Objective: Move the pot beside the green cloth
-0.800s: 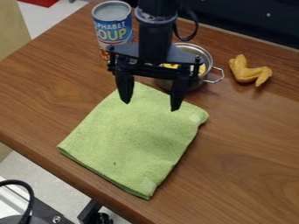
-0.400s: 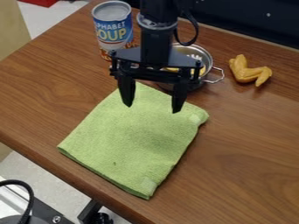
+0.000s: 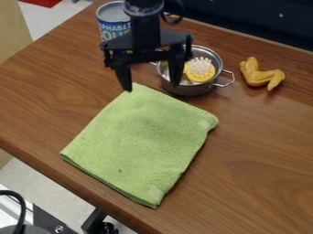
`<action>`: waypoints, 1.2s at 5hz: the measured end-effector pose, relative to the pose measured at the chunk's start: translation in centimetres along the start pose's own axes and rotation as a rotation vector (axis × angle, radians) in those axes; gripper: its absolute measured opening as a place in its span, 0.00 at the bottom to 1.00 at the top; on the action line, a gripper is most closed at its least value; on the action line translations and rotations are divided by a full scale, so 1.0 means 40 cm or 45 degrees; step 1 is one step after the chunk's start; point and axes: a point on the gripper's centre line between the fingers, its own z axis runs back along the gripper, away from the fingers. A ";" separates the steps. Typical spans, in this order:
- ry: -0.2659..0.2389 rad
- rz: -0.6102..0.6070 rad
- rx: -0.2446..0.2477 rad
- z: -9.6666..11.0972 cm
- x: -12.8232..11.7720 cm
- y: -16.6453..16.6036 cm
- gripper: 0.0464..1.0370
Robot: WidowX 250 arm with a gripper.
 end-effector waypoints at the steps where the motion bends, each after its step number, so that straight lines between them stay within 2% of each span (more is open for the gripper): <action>1: -0.050 0.242 -0.024 -0.024 0.059 -0.011 0.96; 3: -0.063 0.409 -0.011 -0.058 0.108 -0.007 0.96; 4: -0.092 0.413 -0.005 -0.066 0.118 -0.005 0.96; 5: -0.077 0.431 0.027 -0.103 0.118 -0.002 0.96; 6: -0.064 0.439 0.039 -0.117 0.120 -0.006 0.96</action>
